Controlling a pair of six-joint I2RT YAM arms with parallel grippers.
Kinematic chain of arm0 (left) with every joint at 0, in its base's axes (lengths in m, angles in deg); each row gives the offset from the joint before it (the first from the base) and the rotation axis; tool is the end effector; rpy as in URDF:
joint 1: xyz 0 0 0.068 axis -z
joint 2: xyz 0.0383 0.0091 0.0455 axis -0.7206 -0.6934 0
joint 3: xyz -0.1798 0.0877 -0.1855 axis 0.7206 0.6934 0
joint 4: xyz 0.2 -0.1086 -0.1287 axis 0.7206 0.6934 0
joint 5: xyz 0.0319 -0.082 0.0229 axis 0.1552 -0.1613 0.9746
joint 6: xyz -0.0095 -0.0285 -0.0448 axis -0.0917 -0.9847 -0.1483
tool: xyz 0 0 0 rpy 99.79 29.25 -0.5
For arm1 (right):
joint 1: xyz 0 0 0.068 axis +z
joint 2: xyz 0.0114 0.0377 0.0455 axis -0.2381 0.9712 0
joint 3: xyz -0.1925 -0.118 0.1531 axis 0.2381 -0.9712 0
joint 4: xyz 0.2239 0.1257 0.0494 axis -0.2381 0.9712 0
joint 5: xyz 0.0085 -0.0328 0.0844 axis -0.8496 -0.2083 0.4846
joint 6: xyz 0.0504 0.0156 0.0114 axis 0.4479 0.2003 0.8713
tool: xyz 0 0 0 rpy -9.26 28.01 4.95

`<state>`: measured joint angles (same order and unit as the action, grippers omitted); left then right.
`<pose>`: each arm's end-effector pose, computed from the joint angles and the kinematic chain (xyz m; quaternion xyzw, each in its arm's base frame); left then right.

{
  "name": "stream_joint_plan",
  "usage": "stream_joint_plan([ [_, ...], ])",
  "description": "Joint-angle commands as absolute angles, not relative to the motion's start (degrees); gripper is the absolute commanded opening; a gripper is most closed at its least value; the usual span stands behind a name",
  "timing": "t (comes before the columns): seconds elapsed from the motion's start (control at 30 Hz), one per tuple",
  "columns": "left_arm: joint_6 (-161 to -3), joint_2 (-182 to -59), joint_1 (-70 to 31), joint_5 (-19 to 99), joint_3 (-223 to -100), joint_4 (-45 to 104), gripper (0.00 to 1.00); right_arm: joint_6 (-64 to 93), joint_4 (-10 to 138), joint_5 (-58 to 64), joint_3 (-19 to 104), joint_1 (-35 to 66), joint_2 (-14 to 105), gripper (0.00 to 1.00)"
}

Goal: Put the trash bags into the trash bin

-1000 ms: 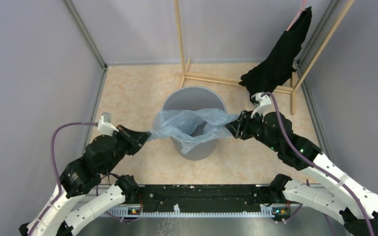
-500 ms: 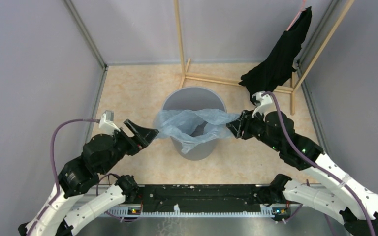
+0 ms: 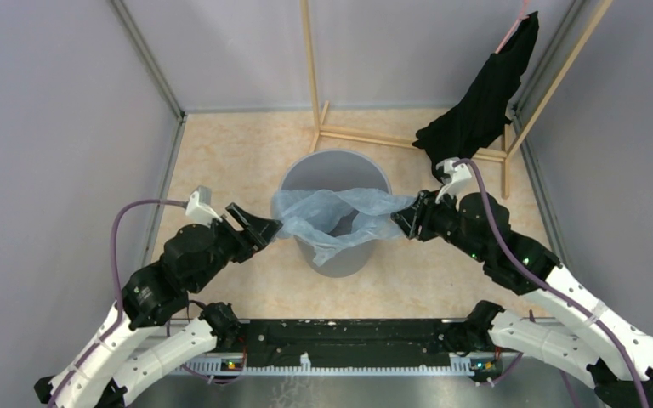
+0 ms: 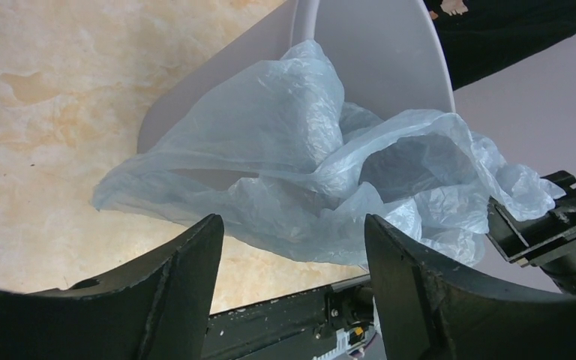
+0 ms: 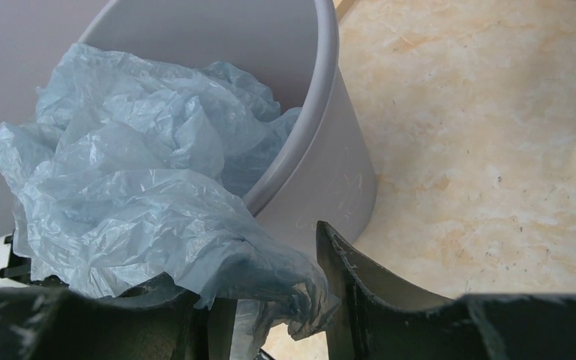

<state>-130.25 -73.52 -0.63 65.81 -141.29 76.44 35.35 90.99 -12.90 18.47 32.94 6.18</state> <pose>0.0711 -0.0569 0.3533 -0.1880 0.8002 -0.3672 0.4352 0.1119 0.1118 0.3565 -0.0943 0.8010 0.3112 0.5027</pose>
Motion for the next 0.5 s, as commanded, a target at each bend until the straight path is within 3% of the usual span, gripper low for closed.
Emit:
stream_joint_plan([
  [0.0,-129.76,-74.51,-0.53,63.28,-140.72,71.82,0.75,35.3,89.16,-12.64,19.33,32.72,5.51,0.41],
  [0.2,-128.45,-75.35,-0.59,62.48,-140.09,71.42,0.47,35.24,88.6,-12.43,19.14,32.72,5.86,0.41],
  [0.47,-124.06,-74.45,-0.6,64.16,-141.79,73.24,0.02,35.15,89.56,-12.68,19.17,32.74,5.65,0.41],
])
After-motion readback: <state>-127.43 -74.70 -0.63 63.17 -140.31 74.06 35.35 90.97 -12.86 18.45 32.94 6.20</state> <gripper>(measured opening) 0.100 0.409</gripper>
